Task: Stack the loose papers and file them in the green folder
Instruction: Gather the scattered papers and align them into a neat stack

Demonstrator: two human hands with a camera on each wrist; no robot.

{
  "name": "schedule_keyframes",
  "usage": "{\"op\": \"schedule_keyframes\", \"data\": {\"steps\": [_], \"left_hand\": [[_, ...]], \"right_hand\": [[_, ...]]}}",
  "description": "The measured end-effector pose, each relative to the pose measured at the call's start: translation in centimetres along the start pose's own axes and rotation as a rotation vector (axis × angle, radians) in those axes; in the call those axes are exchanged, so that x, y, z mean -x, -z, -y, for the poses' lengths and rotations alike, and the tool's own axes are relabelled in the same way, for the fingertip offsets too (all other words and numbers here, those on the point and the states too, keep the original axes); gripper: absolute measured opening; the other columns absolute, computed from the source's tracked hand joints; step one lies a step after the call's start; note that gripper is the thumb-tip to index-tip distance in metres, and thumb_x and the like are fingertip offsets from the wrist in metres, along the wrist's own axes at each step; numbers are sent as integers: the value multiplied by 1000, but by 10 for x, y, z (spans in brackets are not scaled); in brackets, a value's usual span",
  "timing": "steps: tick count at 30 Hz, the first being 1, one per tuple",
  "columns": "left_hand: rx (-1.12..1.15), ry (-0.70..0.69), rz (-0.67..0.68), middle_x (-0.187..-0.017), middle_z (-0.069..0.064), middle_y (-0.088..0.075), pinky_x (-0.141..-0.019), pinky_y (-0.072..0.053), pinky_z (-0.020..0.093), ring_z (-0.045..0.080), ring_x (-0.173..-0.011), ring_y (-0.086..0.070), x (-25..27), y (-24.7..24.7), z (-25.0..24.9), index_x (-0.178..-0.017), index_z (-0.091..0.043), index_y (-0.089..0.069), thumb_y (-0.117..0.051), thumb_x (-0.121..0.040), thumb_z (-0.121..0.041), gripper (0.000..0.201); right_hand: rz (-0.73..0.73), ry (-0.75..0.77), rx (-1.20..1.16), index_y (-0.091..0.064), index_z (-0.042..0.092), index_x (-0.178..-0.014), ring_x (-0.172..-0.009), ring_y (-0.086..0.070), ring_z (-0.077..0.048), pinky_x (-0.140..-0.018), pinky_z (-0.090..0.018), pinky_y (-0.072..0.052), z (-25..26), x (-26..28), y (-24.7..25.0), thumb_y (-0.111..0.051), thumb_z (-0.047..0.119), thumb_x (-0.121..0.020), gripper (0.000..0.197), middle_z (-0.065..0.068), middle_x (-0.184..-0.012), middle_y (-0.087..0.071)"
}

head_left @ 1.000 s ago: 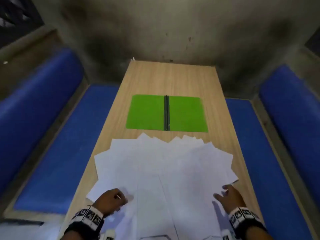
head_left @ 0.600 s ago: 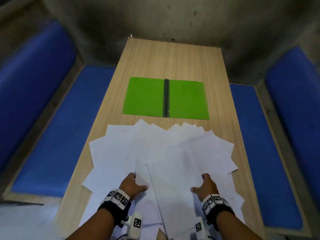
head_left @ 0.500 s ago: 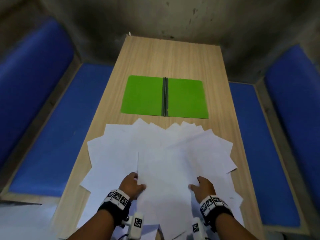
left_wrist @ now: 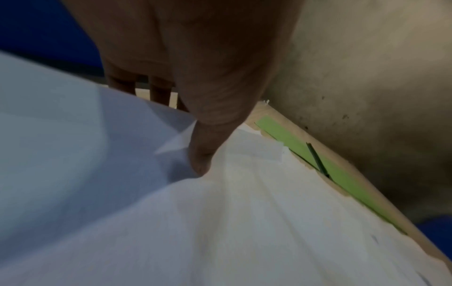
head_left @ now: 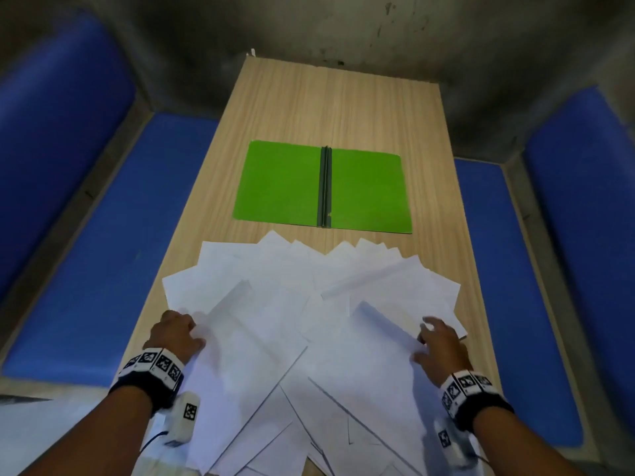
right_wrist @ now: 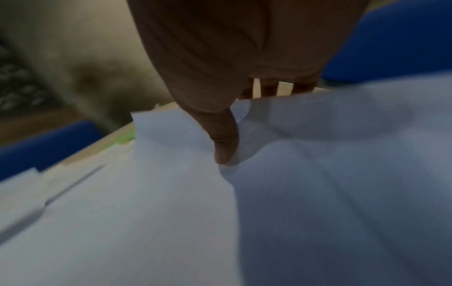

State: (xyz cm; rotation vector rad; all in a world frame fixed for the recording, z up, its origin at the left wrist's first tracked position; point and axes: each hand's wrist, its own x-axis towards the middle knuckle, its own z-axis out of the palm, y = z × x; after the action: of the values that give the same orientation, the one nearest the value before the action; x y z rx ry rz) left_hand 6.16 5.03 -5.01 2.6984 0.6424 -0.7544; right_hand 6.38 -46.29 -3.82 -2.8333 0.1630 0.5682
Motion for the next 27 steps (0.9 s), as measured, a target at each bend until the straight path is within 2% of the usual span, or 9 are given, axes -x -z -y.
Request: {"op": "schedule_keyframes", "data": {"steps": [3,5,7,10,12,15,18,21,27], "left_hand": [[44,-16,33,-116,11,-60,-84,-51,35,29,-96,-60,1,-2,-7,-100,-14,-58,-75,-80,-29,31],[124,-9,19,-110,10,-63,-78,-47,33,27,-88,-56,3,-6,-11,-101,-15,-49,-74,-81,-19,32],[248,-10,6,-110,9,-60,-79,-45,33,27,-89,-57,4,-10,-12,-111,-15,-46,-74,-81,-13,42],[262,-74,84,-122,12,-64,-89,-45,32,30,-108,-61,7,-9,-10,-129,-13,-55,-72,-86,-17,47],[255,-121,109,-124,11,-68,-88,-44,30,30,-114,-62,10,-5,-9,-123,-11,-64,-67,-90,-18,35],[344,-138,64,-120,12,-70,-86,-42,31,30,-111,-62,15,7,-3,-119,-13,-66,-66,-91,-13,28],[442,-155,-22,-116,11,-68,-86,-43,36,33,-110,-61,16,25,7,-122,-13,-65,-63,-93,-11,29],[545,-145,-46,-113,7,-68,-87,-45,40,29,-105,-62,21,34,19,-124,-15,-64,-61,-95,-13,29],[582,-115,16,-107,5,-66,-84,-44,37,25,-99,-60,38,16,16,-121,-14,-65,-62,-94,-12,27]], "right_hand": [[-10,167,69,-70,14,-99,-142,-31,-19,-102,-34,-41,18,-28,9,-69,18,-76,23,1,-156,-29],[22,190,153,-69,17,-88,-146,-24,-20,-105,-38,-40,32,-42,15,-69,21,-77,11,1,-159,-23],[125,141,246,-69,19,-97,-144,-27,-19,-109,-39,-35,44,-53,20,-69,26,-80,19,1,-158,-26],[249,55,414,-67,22,-107,-122,-49,-23,-99,-39,-42,59,-61,26,-65,31,-81,28,0,-129,-53],[256,70,443,-65,28,-104,-115,-51,-22,-93,-37,-40,64,-61,27,-62,30,-81,24,2,-114,-58],[259,80,136,-58,33,-78,-95,-63,-23,-80,-32,-47,58,-56,27,-60,16,-76,17,3,-89,-65],[283,46,-331,-55,32,-101,-75,-64,-21,-67,-28,-51,49,-41,39,-73,3,-73,44,-10,-82,-65],[230,-77,-565,-58,23,-115,-88,-65,-22,-75,-32,-52,29,-26,46,-82,-1,-67,59,-6,-92,-66],[106,-306,-544,-60,8,-99,-95,-65,-25,-82,-38,-53,-5,17,8,-84,15,-71,38,-9,-99,-67]]}}
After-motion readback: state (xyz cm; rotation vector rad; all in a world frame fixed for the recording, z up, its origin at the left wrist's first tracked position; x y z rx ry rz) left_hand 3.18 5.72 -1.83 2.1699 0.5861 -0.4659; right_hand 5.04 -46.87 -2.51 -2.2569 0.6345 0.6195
